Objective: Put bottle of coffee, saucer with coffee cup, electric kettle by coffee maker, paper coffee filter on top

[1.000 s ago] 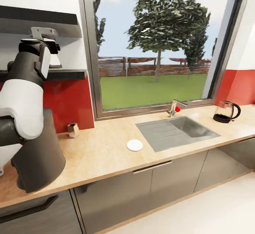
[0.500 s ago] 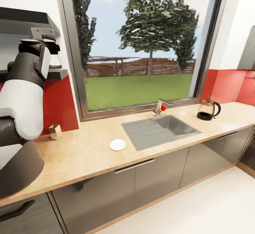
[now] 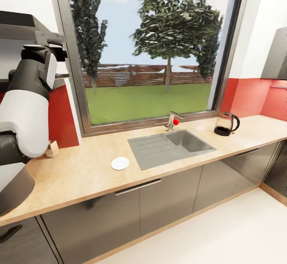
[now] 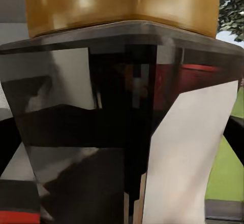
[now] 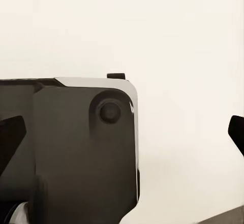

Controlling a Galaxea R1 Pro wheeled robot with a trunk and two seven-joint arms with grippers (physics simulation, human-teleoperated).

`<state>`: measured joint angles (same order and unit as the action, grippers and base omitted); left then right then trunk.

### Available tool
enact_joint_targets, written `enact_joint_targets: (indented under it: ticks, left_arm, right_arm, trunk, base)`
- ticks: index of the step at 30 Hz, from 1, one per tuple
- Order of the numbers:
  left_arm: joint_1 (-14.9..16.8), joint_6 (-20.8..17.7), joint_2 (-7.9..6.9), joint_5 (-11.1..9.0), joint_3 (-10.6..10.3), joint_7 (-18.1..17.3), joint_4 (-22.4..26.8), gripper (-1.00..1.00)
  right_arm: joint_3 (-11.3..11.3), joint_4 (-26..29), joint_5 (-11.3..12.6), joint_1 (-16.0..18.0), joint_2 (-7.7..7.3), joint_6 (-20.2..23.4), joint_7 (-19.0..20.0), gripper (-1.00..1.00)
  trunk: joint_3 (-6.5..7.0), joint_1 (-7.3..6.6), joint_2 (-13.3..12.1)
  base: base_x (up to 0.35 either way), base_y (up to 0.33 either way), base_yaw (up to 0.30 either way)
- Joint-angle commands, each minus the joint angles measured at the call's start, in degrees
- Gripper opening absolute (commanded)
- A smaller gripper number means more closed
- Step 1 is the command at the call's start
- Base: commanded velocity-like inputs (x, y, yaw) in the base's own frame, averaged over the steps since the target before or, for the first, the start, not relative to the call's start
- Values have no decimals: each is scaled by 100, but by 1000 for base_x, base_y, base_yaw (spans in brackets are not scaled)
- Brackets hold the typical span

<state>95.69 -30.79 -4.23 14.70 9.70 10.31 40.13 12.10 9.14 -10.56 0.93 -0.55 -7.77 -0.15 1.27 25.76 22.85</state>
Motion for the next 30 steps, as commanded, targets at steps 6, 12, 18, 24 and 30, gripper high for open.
enact_joint_targets:
  ticks: [6, 12, 18, 24, 30]
  left_arm:
    - [3, -16, 22, 15, 4, 6, 4, -100]
    - [3, -15, 43, 15, 6, 6, 4, -100]
    - [3, -15, 49, 15, 11, 9, -3, -100]
    - [3, -15, 62, 15, 22, 14, -5, -100]
    - [-273, 41, 181, 13, 23, 15, 40, -100]
  right_arm:
    - [47, -9, -60, 3, 2, -22, -2, 100]
    - [47, -9, -60, 3, 2, -22, -3, 100]
    - [47, -9, -60, 3, 2, -22, -3, 100]
    - [47, -13, -62, 3, 3, -22, -3, 100]
    - [44, -16, -64, 3, 5, -22, -3, 100]
  trunk:
    - [-3, 3, 7]
    - [-3, 3, 7]
    - [-3, 3, 7]
    - [-3, 3, 7]
    - [-3, 3, 7]
  base:
    - [0, -272, 0]
    - [0, -272, 0]
    - [30, -269, 0]
    - [244, -162, 0]
    - [239, -63, 0]
